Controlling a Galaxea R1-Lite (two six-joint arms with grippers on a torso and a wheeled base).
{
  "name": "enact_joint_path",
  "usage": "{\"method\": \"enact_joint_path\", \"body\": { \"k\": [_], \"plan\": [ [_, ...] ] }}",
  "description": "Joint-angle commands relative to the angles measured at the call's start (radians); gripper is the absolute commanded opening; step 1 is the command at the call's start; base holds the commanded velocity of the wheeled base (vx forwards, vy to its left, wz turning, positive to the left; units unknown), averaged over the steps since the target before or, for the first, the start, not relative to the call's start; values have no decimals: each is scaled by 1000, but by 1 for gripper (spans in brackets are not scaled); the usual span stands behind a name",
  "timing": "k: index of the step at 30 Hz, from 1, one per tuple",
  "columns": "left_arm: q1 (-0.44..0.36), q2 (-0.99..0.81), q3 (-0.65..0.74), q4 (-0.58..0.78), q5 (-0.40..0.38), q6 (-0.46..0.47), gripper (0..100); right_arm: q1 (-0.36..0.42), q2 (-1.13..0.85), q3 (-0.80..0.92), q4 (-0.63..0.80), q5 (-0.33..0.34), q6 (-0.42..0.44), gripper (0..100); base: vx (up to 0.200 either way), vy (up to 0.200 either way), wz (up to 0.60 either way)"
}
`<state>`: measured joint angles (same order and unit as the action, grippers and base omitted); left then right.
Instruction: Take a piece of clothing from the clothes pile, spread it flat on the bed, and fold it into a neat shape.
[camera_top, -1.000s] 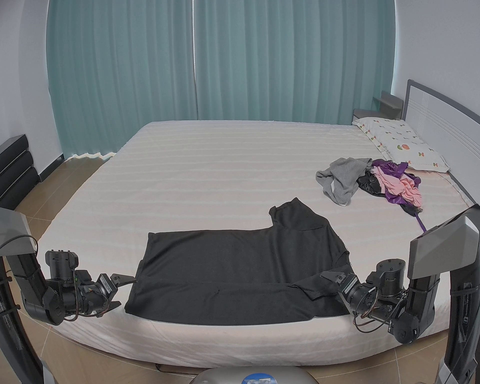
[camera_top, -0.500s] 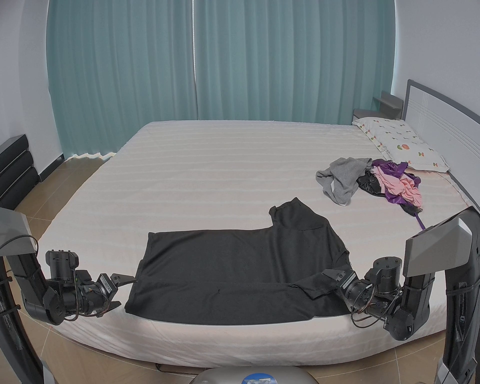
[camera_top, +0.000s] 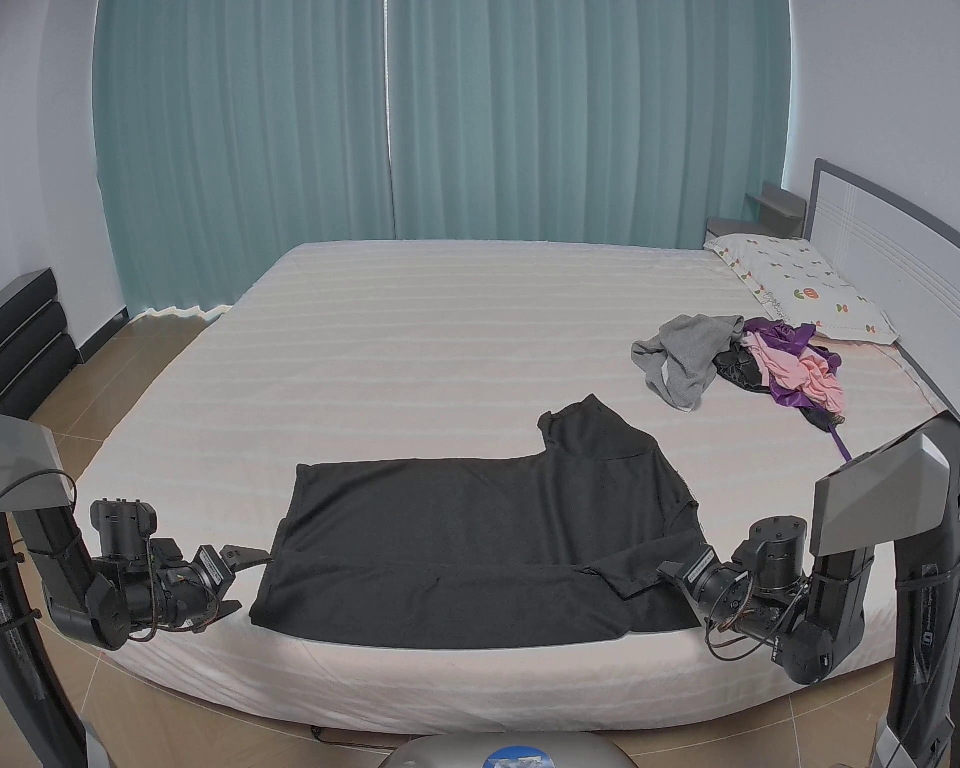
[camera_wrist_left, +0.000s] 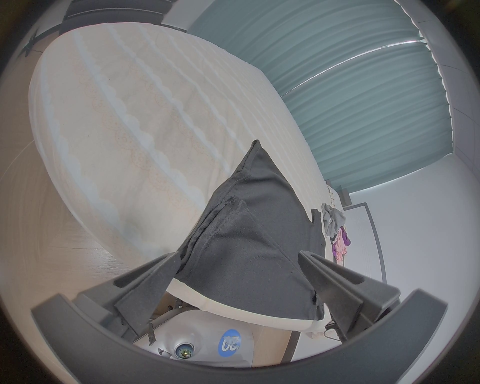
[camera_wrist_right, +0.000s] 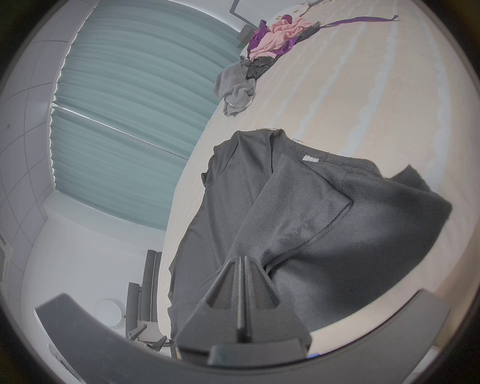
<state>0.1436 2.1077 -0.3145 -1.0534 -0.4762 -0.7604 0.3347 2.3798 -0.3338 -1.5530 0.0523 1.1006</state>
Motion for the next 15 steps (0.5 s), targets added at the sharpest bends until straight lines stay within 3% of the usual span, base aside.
{"method": "enact_joint_path", "body": {
  "k": [1,14,15],
  "plan": [
    [1,3,0,0,2,-2,100,10,-77,79,-13,1,-2,0,0,0,0],
    [1,6,0,0,2,0,100,40,-128,145,-13,7,-7,0,0,0,0],
    [1,6,0,0,2,0,100,38,-111,134,-13,11,-8,100,0,0,0]
  ]
}}
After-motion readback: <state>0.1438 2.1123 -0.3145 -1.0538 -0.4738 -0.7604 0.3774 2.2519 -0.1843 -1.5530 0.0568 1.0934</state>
